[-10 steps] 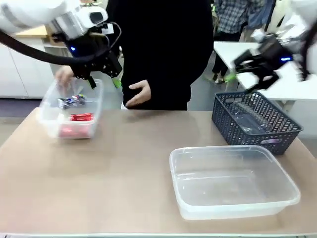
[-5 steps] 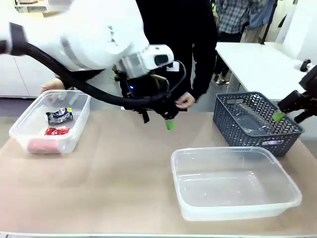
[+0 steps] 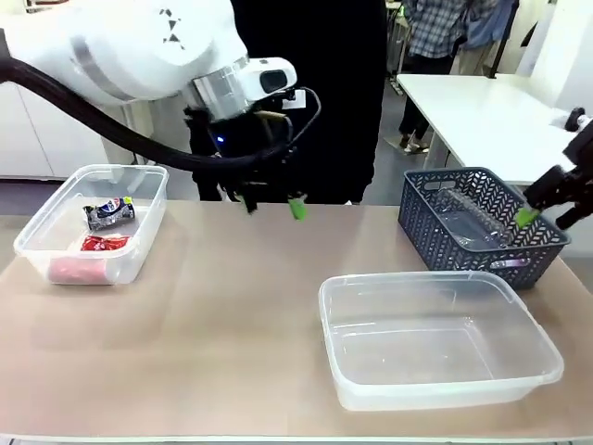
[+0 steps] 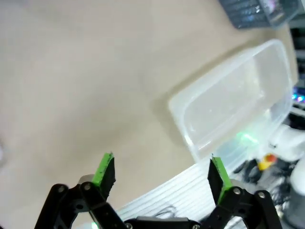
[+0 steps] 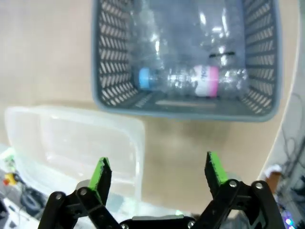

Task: Sort the waste into each basket.
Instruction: Pick up the Organizing box on the right side of the table and lift it.

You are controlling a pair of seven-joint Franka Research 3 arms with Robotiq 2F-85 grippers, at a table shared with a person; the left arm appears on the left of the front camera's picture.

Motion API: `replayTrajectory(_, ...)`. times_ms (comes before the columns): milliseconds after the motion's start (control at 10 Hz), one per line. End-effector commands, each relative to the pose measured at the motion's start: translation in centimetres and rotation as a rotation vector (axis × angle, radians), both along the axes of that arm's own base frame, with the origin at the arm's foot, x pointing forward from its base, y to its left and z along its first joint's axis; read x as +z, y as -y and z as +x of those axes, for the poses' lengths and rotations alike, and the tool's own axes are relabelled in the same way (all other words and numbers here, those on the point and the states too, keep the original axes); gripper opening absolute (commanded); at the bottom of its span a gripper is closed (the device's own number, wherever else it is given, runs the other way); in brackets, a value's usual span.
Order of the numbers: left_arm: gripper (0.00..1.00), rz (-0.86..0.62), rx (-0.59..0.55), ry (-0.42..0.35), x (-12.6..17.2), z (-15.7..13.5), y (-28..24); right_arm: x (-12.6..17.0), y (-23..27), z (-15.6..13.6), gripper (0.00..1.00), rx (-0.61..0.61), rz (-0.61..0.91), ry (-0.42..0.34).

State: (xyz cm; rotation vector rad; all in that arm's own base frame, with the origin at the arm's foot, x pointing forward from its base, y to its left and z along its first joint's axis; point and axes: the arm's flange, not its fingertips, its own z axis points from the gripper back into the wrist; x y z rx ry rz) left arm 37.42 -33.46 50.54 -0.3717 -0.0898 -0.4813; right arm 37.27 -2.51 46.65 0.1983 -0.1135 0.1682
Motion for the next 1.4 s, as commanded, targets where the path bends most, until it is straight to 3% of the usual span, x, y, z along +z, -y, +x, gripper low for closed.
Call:
replayTrajectory(0,1.0,-0.086,0.28,-0.151,-2.6,-0.3,4.0,-3.4,-2.8,-2.5,1.0,0.149,-0.22,-0.199)
replayTrajectory(100,1.0,-0.081,0.324,-0.187,-4.0,-1.1,5.4,-5.0,-3.7,-3.9,1.0,0.209,-0.259,-0.244)
replayTrajectory(300,1.0,-0.005,0.234,-0.252,-6.3,-2.7,8.3,-7.9,-5.3,-4.4,1.0,0.175,-0.25,-0.261)
replayTrajectory(500,1.0,-0.023,0.285,-0.213,-5.3,-1.5,5.5,-6.4,-4.1,-4.0,1.0,0.182,-0.22,-0.259)
replayTrajectory(600,1.0,-0.006,0.273,-0.251,-6.9,-2.8,7.7,-7.5,-5.2,-4.2,1.0,0.207,-0.231,-0.287)
replayTrajectory(800,1.0,0.058,0.286,-0.229,-8.8,-2.7,8.9,-8.5,-6.5,-3.9,1.0,0.221,-0.199,-0.37)
replayTrajectory(1200,1.0,0.236,0.239,-0.181,-12.4,-3.9,12.0,-10.3,-6.2,-4.4,1.0,0.072,-0.177,-0.353)
replayTrajectory(1300,1.0,0.276,0.249,-0.162,-12.9,-4.0,12.2,-10.6,-6.2,-4.6,0.69,0.051,-0.151,-0.321)
